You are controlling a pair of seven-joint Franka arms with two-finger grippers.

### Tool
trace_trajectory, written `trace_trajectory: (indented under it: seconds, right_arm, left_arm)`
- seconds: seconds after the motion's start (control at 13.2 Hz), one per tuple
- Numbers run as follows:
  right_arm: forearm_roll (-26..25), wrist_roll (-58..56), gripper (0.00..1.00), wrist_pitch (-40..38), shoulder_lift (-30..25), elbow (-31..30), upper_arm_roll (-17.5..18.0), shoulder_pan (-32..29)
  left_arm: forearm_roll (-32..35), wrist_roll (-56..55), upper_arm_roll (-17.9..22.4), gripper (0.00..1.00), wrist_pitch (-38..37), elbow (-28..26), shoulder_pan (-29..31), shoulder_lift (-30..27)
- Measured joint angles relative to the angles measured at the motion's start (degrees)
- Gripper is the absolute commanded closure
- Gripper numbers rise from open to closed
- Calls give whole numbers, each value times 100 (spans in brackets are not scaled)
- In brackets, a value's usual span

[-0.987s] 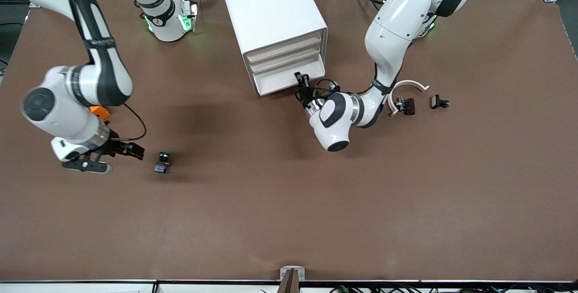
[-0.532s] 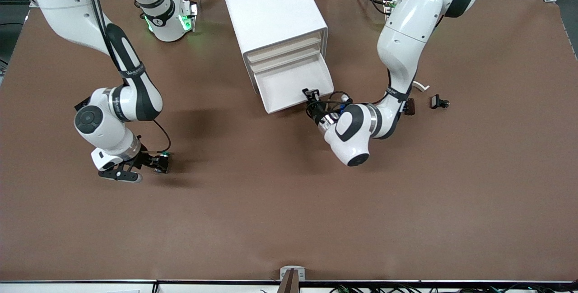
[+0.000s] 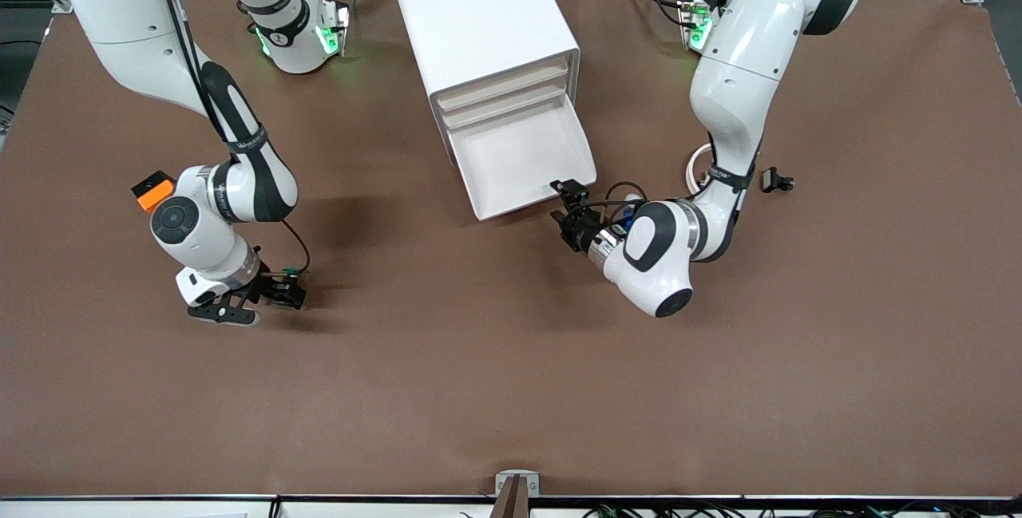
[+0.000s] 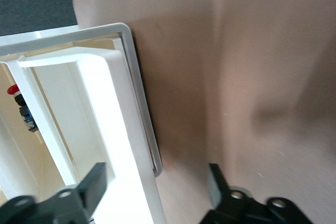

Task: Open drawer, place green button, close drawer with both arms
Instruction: 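Grasp the black button with the right gripper while the left gripper withdraws, then carry the button with the right gripper over the open drawer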

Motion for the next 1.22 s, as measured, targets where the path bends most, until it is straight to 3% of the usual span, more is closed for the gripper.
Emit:
trace_trajectory:
  seconds: [0.23,0.3,0.46,0.53,0.91,1.22]
  right_arm:
    - [2,84,0,-216,0,1,-1,25]
    - [3,97,7,-293,0,2,-4,25]
    - [4,116,83,-478,0,2,-9,25]
    - [4,120,100,-540,0,2,-10,25]
    - [10,326,100,-657,0,114,12,45]
    - [235,362,100,-1628,-108,732,13,59]
  left_arm:
    - [12,145,431,0,0,337,122,-18]
    - [14,178,623,0,-6,457,177,-39]
    - [83,346,984,0,-30,621,244,-136]
    - [282,417,1075,0,-42,655,266,-244]
    - [1928,850,1108,0,-49,737,260,-1070]
    - [3274,2136,1124,0,-86,730,287,-1729]
